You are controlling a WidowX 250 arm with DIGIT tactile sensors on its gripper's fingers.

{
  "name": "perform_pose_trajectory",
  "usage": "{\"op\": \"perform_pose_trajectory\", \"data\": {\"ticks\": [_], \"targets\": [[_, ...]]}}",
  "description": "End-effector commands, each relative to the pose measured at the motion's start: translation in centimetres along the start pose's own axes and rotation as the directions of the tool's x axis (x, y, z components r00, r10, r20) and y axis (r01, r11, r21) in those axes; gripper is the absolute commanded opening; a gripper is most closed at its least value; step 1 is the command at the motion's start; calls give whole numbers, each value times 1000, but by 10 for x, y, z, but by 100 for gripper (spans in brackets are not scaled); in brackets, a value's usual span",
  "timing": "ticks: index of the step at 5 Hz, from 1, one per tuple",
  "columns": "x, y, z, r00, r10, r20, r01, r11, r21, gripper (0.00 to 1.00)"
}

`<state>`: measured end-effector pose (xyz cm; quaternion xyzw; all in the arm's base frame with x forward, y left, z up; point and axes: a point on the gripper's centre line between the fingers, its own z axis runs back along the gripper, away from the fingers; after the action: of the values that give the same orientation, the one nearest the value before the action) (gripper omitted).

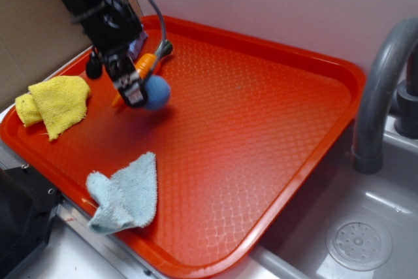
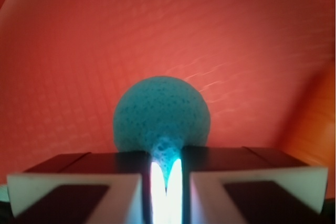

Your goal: Grab the blue ball.

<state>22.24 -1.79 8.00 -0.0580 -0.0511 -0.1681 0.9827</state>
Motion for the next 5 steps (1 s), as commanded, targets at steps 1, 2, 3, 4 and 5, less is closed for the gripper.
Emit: {"op": "perform_pose_trajectory", "data": {"ticks": [1, 2, 3, 4, 5], "targets": [[20, -13, 84, 989, 143, 34, -145, 987, 67, 0], [22, -17, 103, 978, 210, -5, -209, 974, 89, 0], [17, -28, 136, 935, 352, -33, -342, 923, 174, 0], [-8, -24, 165, 889, 457, 35, -453, 863, 225, 0], [-30, 4, 166, 826, 563, 19, -548, 796, 258, 0]]}}
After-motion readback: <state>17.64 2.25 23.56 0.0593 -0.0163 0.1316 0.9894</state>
